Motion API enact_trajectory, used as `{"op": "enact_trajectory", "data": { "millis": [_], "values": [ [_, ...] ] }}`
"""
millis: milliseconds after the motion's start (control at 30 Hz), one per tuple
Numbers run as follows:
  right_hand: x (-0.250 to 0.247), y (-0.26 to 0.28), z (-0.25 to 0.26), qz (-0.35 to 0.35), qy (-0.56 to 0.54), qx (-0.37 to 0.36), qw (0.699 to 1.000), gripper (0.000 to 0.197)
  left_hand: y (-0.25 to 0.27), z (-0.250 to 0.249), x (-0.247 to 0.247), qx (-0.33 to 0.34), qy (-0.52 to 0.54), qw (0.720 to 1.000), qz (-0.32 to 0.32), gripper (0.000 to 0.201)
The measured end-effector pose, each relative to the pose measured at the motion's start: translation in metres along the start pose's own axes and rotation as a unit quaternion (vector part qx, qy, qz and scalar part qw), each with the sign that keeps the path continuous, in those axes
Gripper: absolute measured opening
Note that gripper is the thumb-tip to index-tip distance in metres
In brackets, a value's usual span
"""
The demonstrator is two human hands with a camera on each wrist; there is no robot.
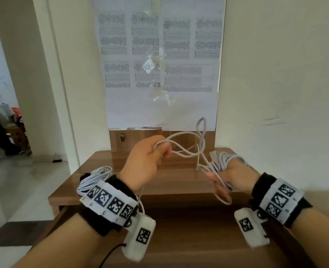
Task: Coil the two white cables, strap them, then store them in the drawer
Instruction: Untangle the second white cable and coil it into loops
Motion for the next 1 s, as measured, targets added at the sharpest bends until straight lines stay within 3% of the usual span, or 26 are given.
{"op": "enact_trajectory", "data": {
  "millis": [100,167,233,300,467,500,600,700,767,800,867,933,1000],
  "values": [
    [0.014,0.014,0.003,0.157,-0.22,-0.065,0.961,0.066,-0.003,0.034,-0.013,-0.118,0.079,0.99,-0.013,0.036],
    [0.01,0.023,0.011,0.225,-0.273,-0.134,0.926,0.062,0.003,0.047,-0.02,-0.186,0.174,0.967,-0.012,0.04],
    [-0.005,0.032,0.019,0.23,-0.305,-0.18,0.906,0.046,0.01,0.057,-0.03,-0.216,0.238,0.946,-0.042,0.044],
    [-0.025,0.035,0.016,0.206,-0.351,-0.178,0.896,0.038,0.017,0.07,-0.041,-0.228,0.256,0.937,-0.074,0.046],
    [-0.062,0.038,0.003,0.195,-0.504,-0.17,0.824,0.046,0.03,0.098,-0.053,-0.278,0.276,0.914,-0.108,0.045],
    [-0.066,0.038,0.001,0.183,-0.502,-0.168,0.828,0.044,0.031,0.1,-0.057,-0.286,0.286,0.906,-0.123,0.043],
    [-0.076,0.035,-0.013,0.094,-0.426,-0.143,0.888,0.043,0.032,0.1,-0.066,-0.299,0.354,0.875,-0.14,0.038],
    [-0.069,0.032,-0.011,0.106,-0.48,-0.147,0.859,0.044,0.033,0.09,-0.063,-0.312,0.455,0.827,-0.109,0.043],
    [-0.065,0.027,-0.011,-0.002,-0.422,-0.113,0.9,0.044,0.032,0.079,-0.06,-0.301,0.508,0.8,-0.102,0.041],
    [-0.06,0.027,-0.008,-0.047,-0.376,-0.102,0.92,0.046,0.031,0.075,-0.059,-0.289,0.521,0.796,-0.104,0.037],
    [-0.045,0.026,0.001,-0.074,-0.326,-0.1,0.937,0.051,0.03,0.068,-0.053,-0.271,0.516,0.804,-0.114,0.028],
    [-0.031,0.023,0.007,-0.075,-0.317,-0.104,0.94,0.053,0.027,0.067,-0.041,-0.27,0.511,0.805,-0.131,0.03],
    [-0.02,0.018,0.011,-0.072,-0.327,-0.101,0.937,0.047,0.028,0.068,-0.029,-0.289,0.524,0.784,-0.166,0.04]
  ]
}}
Point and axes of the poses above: each hand's wrist, its own y-axis away from the middle knuckle, its own x-axis out of the palm, z = x × y, the point moved 5 cm from there along -y, towards the middle knuckle, and after that the axes turned 8 degrees about y, right-handed, at the moved point
